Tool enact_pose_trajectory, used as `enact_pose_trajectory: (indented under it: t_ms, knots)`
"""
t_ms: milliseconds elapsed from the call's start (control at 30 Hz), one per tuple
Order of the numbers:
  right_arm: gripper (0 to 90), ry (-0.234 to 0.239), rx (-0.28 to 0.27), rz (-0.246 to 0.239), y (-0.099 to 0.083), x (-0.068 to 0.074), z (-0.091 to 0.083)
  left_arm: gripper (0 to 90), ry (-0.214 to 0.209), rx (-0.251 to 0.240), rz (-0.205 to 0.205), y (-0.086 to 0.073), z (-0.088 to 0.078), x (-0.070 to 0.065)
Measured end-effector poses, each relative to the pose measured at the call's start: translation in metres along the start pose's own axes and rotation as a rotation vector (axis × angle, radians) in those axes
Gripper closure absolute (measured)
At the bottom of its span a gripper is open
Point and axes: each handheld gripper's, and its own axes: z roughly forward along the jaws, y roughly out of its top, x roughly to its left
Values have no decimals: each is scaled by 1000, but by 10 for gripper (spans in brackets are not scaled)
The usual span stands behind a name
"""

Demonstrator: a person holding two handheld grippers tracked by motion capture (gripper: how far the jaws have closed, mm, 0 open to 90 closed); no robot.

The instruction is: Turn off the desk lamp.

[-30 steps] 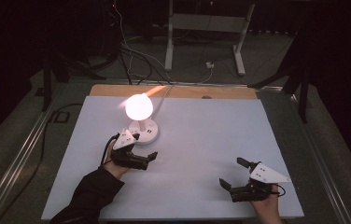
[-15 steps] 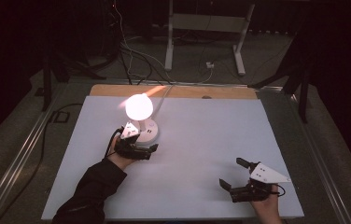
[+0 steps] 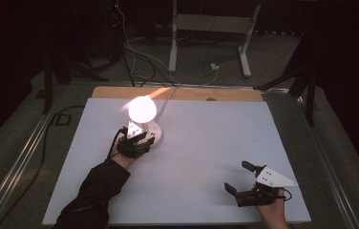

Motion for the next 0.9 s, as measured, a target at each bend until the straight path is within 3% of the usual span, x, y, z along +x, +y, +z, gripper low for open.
enact_pose_trajectory:
  t_ms: [67, 133, 167, 333, 533, 900]
  knots:
    - [0, 1, 2, -2, 0, 0, 0, 706, -4, 2, -2, 0, 1, 1]
    - [0, 1, 1, 0, 0, 0, 0, 722, 4, 1, -5, 0, 2, 3]
    - [0, 1, 3, 1, 0, 0, 0, 782, 2, 1, -9, 0, 3, 4]
    - [0, 1, 4, 2, 0, 0, 0, 900, 5, 13, -8, 0, 7, 9]
    - [0, 1, 3, 3, 0, 0, 0, 900, -18, 32, -18, -1, 12, 11]
    - [0, 4, 4, 0, 0, -1, 0, 900, -14, 43, -14, -4, 17, 11]
